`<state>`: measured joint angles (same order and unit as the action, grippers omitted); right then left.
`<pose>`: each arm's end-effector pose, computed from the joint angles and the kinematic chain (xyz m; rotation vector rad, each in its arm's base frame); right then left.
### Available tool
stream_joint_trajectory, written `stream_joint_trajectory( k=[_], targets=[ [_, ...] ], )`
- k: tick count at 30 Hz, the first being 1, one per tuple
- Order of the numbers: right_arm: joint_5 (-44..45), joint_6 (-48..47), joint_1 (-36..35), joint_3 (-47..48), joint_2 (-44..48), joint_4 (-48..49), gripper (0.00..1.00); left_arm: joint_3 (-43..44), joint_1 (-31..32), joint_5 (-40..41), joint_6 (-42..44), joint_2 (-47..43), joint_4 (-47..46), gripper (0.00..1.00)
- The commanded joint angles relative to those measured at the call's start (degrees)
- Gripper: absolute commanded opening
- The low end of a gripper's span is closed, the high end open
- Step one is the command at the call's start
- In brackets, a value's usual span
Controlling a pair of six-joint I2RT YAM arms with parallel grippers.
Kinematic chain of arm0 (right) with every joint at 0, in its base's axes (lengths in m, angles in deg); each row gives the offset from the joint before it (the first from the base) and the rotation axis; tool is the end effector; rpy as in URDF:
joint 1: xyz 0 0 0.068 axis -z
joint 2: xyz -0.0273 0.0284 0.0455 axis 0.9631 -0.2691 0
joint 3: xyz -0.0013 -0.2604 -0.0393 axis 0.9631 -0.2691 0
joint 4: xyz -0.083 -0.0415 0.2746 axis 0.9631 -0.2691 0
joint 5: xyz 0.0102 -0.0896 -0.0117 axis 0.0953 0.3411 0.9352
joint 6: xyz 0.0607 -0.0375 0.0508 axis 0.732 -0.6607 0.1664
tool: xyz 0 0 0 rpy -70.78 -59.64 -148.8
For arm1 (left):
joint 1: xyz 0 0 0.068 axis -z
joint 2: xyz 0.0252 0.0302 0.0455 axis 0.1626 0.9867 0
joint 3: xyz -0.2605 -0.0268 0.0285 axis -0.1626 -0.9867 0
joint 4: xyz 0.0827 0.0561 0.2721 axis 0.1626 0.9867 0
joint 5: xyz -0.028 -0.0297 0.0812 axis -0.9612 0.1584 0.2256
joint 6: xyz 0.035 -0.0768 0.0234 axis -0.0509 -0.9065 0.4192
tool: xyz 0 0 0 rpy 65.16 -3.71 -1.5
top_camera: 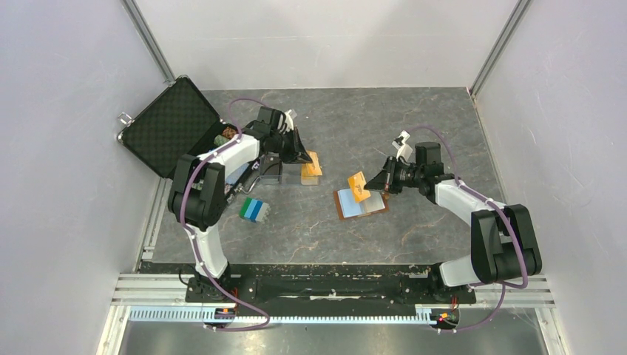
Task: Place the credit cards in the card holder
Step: Place the credit card in the storage box.
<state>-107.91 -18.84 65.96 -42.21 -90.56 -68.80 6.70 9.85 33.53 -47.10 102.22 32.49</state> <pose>0.3101 0.1023 0.1381 -0.0214 2.3453 1.2496 0.4151 -0.1869 0.1468 0.0399 2.5631 -1.0120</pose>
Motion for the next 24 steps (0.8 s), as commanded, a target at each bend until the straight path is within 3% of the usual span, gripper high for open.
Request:
stream_joint_trajectory(
  k=[1,15,24],
  targets=[
    [0.84,-2.25,0.24,-0.79,0.89,0.14,0.00,1.43,-1.03,1.99,4.14,0.02,2.13,0.10],
    [0.93,-3.10,0.28,-0.70,0.53,-1.43,0.00,1.90,-3.29,-2.05,5.59,1.41,2.08,0.05],
    [1.63,-3.77,0.34,-1.04,0.97,-2.75,0.00,2.59,-2.18,-4.10,6.28,3.12,3.31,0.18]
  ],
)
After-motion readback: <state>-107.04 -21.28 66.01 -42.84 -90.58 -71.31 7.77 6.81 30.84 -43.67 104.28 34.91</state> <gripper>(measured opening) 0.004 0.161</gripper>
